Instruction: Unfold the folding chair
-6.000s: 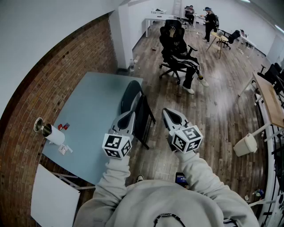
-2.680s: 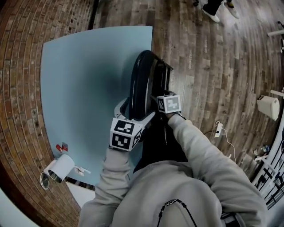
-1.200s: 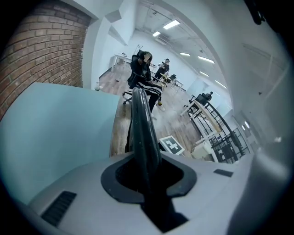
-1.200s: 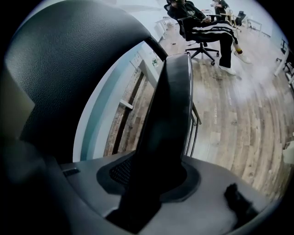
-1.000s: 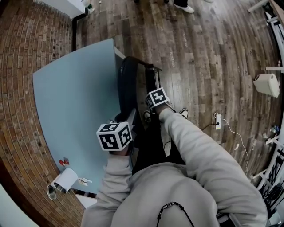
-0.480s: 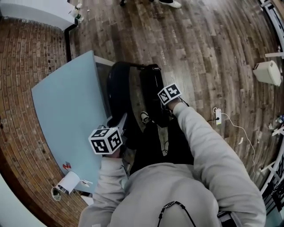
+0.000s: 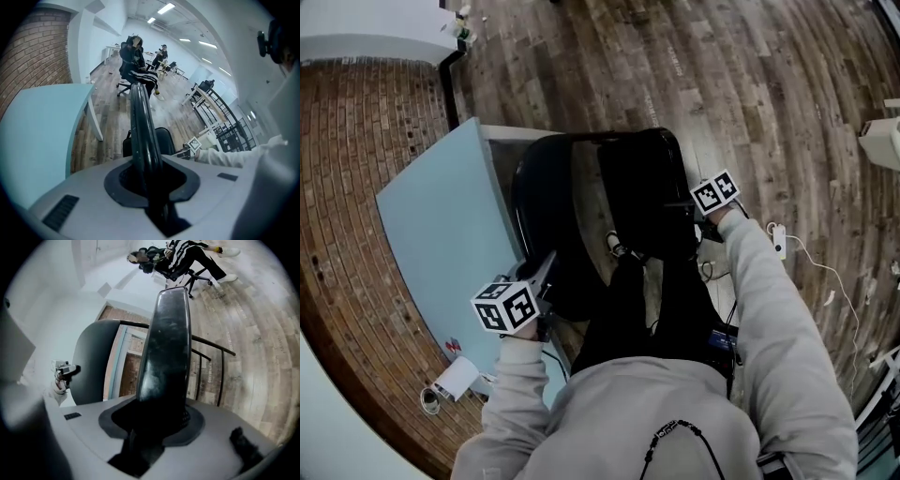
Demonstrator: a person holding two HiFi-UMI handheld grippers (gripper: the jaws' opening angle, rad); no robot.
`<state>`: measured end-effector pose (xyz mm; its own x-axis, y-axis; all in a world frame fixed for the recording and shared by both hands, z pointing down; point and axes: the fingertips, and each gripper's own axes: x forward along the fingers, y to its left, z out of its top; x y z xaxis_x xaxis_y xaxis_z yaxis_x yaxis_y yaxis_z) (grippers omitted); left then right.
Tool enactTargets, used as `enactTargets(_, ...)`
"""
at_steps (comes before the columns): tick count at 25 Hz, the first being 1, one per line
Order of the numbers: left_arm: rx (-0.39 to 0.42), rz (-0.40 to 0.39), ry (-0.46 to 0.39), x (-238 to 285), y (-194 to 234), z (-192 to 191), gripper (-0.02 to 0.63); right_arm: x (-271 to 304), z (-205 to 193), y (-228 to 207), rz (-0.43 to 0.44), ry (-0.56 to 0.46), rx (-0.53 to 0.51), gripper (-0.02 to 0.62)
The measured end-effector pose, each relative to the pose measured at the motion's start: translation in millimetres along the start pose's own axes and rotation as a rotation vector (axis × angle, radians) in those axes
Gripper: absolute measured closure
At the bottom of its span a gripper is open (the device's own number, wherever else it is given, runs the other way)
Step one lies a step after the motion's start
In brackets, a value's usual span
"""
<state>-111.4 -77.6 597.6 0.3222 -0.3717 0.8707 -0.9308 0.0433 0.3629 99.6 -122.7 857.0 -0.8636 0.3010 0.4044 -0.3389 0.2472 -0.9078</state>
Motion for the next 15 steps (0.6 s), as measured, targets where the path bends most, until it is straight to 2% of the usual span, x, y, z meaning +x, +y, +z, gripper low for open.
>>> enactTargets(4,-0.018,-0.021,0.006,11.8,-2.9,-5.4,0.532,-20.5,-10.6,-24.3,0.141,-0.049,-0.014,0.455)
enactTargets(10,-0.018,-0.066,0.022,33.0,7.7,-14.0,0.534,-43.9,-25.6,-76.7,0.252,-0.087,-0.001,0.456)
enactTargets(12,-0.047,-0.069,0.035,41.1,12.9,-18.3,0.534,-50.4,-30.4,-94.0,0.290,-0.103,0.001,0.456)
enactTargets(15,-0.093,-0.082,0.056,56.8,12.0,-21.2,0.543,-61.4,-32.9,-126.3,0.294,-0.124,0.014,0.448)
